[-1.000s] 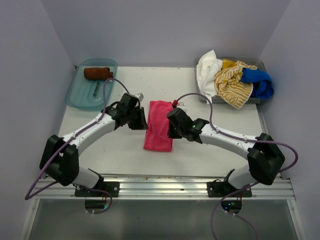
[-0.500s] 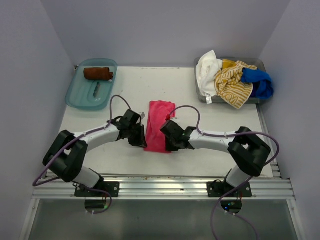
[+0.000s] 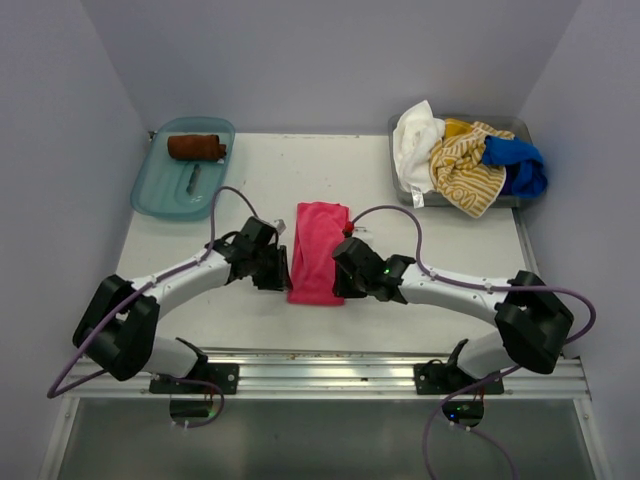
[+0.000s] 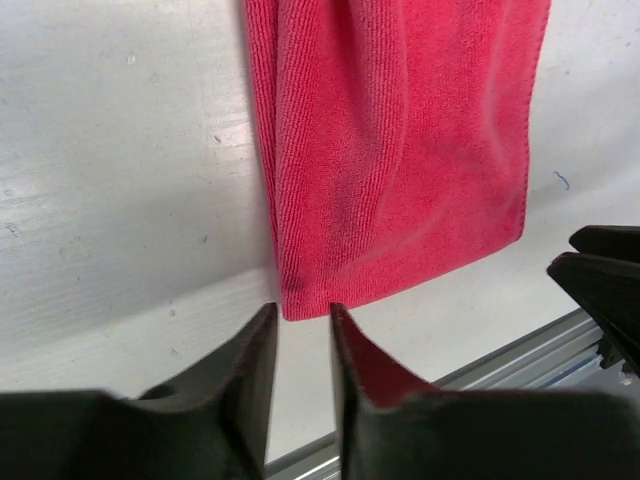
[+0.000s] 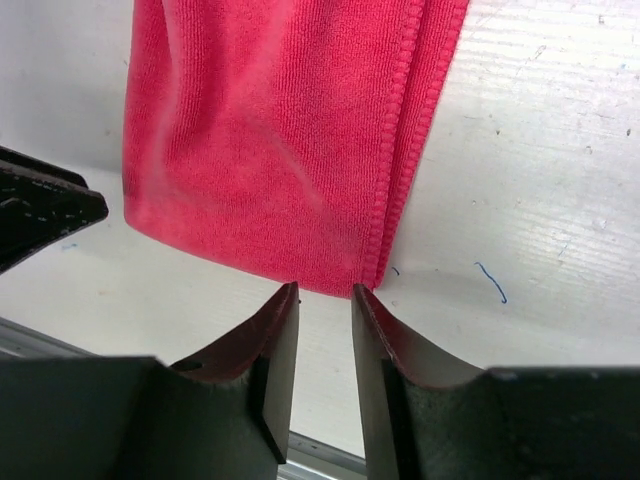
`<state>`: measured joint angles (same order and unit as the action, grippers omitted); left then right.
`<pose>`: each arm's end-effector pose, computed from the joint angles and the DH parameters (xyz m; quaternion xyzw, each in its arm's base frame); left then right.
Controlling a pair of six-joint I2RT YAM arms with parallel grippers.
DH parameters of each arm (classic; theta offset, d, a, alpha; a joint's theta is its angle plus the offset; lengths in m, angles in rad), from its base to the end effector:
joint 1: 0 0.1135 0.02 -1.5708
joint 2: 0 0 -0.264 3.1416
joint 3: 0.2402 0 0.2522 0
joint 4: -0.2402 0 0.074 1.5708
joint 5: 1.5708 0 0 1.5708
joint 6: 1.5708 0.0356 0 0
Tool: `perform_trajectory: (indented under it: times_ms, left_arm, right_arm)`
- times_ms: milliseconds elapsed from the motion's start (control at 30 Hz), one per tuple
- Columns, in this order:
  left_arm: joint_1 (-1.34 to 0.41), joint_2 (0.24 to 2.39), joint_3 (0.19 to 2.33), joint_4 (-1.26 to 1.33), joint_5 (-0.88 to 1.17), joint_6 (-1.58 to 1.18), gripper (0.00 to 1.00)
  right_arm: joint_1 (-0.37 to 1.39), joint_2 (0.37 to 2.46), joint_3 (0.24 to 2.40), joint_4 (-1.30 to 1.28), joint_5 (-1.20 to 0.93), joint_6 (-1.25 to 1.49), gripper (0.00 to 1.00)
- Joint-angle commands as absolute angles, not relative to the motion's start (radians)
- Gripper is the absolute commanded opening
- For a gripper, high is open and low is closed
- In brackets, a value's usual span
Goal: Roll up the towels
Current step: Fold the towel, then roll the towel
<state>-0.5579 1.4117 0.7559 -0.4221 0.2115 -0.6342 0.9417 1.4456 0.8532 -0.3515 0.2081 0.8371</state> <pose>0.2170 -0.1442 0.1765 -0.0110 0.9646 -0.2209 0.1433 0.1752 0.2282 0.2003 -0.0175 0.9465 0.1760 0.2699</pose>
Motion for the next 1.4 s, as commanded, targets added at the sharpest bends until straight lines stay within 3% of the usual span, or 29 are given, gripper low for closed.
perform_trajectory:
  times_ms: [0, 100, 233, 600, 700, 867, 1000, 1367]
  left_arm:
    - [-0.560, 1.371, 0.746, -0.433, 0.198, -0.617, 0.35]
    - [-0.560, 1.388, 0.695, -0.388, 0.244, -0.604, 0.49]
    - [-0.563, 1.428, 0.644, -0.335, 0.316, -0.601, 0.50]
    - [-0.564, 1.454, 0.629, -0.272, 0.316, -0.635, 0.33]
    - [-0.563, 1.466, 0.634, -0.267, 0.313, -0.637, 0.24]
    - [-0.563, 1.460, 0.649, -0.282, 0.282, -0.644, 0.00]
    - [-0.563, 1.445, 0.687, -0.319, 0.249, -0.653, 0.00]
    - [-0.561, 1.391, 0.845, -0.413, 0.195, -0.683, 0.00]
  right_arm:
    - [0.943, 1.450, 0.830, -0.356, 0.223, 0.841, 0.34]
    - [0.951, 1.456, 0.805, -0.333, 0.198, 0.848, 0.39]
    - [0.956, 1.456, 0.781, -0.308, 0.177, 0.847, 0.45]
    - [0.963, 1.528, 0.769, -0.238, 0.160, 0.842, 0.40]
    - [0.962, 1.537, 0.770, -0.235, 0.172, 0.847, 0.33]
    - [0.962, 1.505, 0.775, -0.250, 0.207, 0.854, 0.08]
    - [0.962, 1.483, 0.798, -0.282, 0.225, 0.847, 0.00]
    - [0.956, 1.443, 0.883, -0.374, 0.339, 0.792, 0.00]
